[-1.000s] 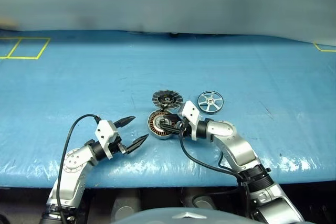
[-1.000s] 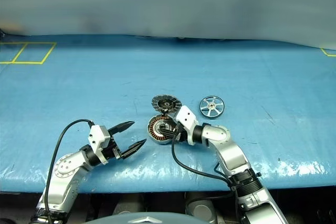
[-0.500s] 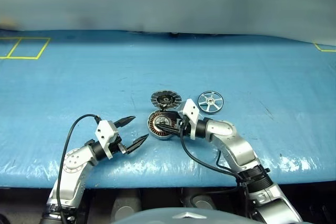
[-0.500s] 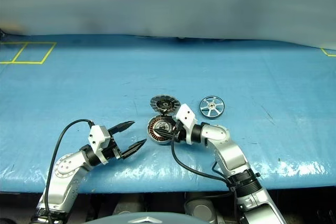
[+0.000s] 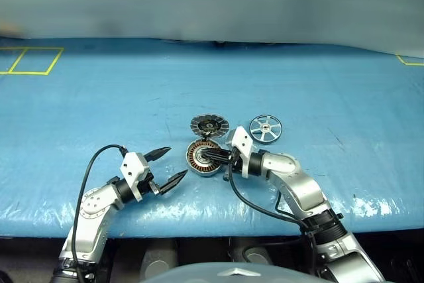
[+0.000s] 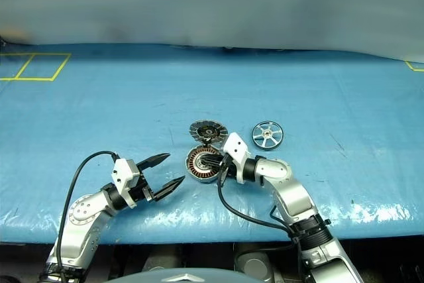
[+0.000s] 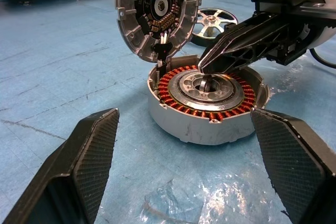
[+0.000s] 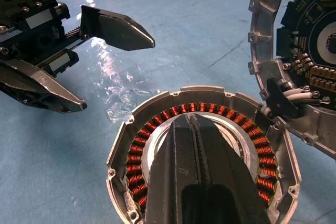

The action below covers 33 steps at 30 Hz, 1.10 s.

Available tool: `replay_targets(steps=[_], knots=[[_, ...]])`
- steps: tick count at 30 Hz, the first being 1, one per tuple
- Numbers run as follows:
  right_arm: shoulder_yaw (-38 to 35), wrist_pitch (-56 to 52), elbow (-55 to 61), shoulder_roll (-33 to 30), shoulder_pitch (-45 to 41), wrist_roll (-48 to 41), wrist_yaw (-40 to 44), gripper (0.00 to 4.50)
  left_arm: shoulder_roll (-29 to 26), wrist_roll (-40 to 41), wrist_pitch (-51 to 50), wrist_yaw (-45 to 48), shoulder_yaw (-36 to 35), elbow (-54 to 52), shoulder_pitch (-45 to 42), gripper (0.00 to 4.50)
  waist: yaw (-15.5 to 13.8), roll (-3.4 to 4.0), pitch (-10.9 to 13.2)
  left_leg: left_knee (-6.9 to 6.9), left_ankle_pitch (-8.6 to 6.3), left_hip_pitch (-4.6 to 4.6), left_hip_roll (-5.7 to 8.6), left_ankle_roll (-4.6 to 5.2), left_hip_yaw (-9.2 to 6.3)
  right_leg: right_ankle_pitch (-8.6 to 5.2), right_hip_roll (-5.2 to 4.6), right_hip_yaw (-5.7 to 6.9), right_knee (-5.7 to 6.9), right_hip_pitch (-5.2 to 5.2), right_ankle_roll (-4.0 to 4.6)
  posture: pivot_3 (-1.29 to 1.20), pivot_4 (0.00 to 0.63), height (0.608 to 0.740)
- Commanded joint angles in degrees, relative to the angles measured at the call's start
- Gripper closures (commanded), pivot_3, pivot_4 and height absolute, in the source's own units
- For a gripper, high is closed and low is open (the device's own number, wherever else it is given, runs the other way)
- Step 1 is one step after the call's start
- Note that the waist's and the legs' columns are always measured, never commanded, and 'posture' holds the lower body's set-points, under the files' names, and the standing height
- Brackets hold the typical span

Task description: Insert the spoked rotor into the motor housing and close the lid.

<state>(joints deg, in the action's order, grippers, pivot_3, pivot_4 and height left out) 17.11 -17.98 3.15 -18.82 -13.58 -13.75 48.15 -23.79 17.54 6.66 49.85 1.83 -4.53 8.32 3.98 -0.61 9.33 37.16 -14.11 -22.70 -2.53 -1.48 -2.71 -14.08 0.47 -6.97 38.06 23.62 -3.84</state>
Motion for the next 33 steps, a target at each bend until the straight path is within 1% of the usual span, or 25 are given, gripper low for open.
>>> replay_targets(steps=[1, 9, 15, 21, 33], knots=[[0.34, 0.60, 1.08, -0.20, -0.14, 0.84, -0.10, 4.48, 0.08, -0.28, 1.11, -0.42, -0.01, -0.09, 0.22, 0.24, 0.00, 0.00, 0.00, 0.00, 0.00, 0.00, 0.00, 0.00, 0.00, 0.00, 0.00, 0.00, 0.00, 0.00, 0.00, 0.00, 0.150, 0.740], [0.05, 1.50, -1.25, 0.59, -1.17, 2.94, -2.22, 4.48, 0.13, -0.60, 1.07, -0.52, 0.08, -0.05, 0.48, 0.24, -0.01, 0.00, 0.00, 0.01, 0.00, 0.01, 0.00, 0.00, 0.00, 0.01, 0.00, 0.00, 0.00, -0.02, -0.01, 0.00, 0.150, 0.740], [0.55, 1.43, -1.55, 0.38, -1.23, 3.40, -1.61, 4.48, 0.08, -0.81, 1.28, -0.79, -0.03, 0.12, 0.55, 0.24, 0.00, 0.00, 0.00, -0.01, 0.00, 0.00, 0.00, 0.00, 0.01, 0.04, 0.00, 0.00, -0.03, -0.02, -0.06, 0.00, 0.150, 0.740], [1.46, 1.58, -2.75, 0.20, -1.01, 5.76, -2.35, 4.48, 0.15, -0.95, 1.51, -1.00, 0.07, 0.28, 0.60, 0.24, 0.00, -0.01, -0.01, 0.00, 0.00, 0.04, 0.00, 0.00, 0.00, 0.03, 0.00, 0.00, -0.03, -0.06, -0.04, 0.00, 0.150, 0.740], [1.96, 1.50, 2.10, 0.97, -1.50, 5.24, -1.70, 4.48, 0.36, -1.03, 1.73, -1.00, 0.31, 0.84, 0.82, 0.24, 0.00, -0.01, -0.01, 0.00, 0.00, 0.03, 0.00, 0.00, 0.00, 0.04, 0.00, 0.00, -0.03, -0.05, -0.06, 0.00, 0.150, 0.740]])
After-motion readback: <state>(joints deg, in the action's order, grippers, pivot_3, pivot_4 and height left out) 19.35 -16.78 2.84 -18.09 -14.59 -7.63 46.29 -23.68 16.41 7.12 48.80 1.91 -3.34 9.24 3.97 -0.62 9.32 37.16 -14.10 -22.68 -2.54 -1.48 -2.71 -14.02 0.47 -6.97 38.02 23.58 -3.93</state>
